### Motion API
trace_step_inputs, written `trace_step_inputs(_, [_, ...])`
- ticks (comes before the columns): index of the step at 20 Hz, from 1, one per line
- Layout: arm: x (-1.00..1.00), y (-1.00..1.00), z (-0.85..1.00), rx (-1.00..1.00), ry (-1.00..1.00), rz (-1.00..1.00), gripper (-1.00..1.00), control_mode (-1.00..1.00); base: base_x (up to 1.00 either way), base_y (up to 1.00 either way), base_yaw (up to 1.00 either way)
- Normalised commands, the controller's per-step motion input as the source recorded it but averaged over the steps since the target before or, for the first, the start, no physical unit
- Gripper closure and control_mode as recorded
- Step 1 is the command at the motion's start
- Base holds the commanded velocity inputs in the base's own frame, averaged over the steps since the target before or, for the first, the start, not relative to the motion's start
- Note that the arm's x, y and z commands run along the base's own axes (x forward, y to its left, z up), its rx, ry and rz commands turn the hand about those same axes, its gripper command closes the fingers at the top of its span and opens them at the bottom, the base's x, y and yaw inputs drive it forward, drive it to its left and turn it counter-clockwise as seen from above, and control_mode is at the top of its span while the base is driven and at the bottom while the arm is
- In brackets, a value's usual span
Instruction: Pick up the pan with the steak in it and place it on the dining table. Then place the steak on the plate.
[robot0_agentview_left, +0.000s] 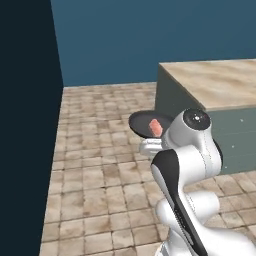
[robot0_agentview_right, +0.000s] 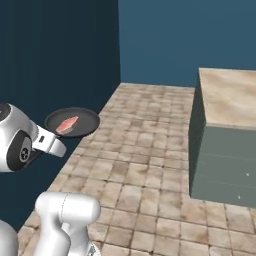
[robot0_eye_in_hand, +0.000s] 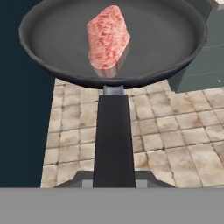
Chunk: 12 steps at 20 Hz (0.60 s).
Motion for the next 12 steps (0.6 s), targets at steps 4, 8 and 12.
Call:
trace_step_inputs(4, [0.0, 0.0, 0.0, 0.0, 0.0, 0.0, 1.0, 1.0, 1.0, 0.41, -0.11])
trace_step_inputs(8, [0.0, 0.0, 0.0, 0.0, 0.0, 0.0, 1.0, 1.0, 1.0, 0.39, -0.1])
trace_step_inputs(12, [0.0, 0.0, 0.0, 0.0, 0.0, 0.0, 1.0, 1.0, 1.0, 0.38, -0.09])
